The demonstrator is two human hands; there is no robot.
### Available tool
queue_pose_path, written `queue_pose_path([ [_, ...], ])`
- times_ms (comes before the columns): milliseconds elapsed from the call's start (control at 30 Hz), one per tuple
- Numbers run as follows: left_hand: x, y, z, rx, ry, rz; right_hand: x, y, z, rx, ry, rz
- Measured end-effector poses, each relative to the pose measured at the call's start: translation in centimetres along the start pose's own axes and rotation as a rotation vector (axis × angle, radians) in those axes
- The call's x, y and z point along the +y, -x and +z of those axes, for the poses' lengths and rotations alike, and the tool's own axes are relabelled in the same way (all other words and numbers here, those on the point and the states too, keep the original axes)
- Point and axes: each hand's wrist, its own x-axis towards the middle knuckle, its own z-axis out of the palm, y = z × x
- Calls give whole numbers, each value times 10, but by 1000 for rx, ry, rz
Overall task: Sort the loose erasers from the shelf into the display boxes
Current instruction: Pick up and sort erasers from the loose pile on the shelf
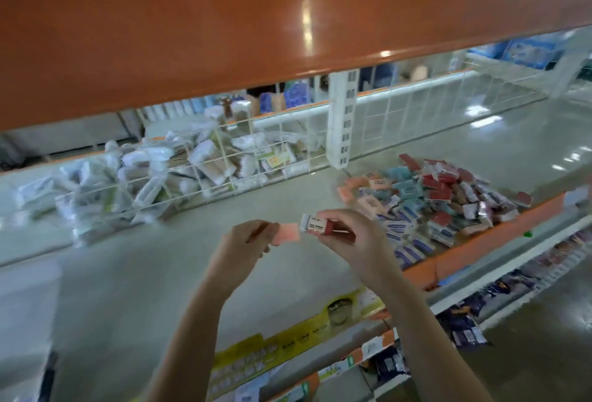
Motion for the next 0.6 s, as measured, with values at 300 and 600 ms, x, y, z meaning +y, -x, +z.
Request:
queue_pose_path([
  [300, -28, 95, -114, 253, -71, -92, -70, 18, 101, -249, -165, -135],
  [600, -72, 189, -240, 400, -114, -149, -154, 56, 223, -444, -135, -310],
])
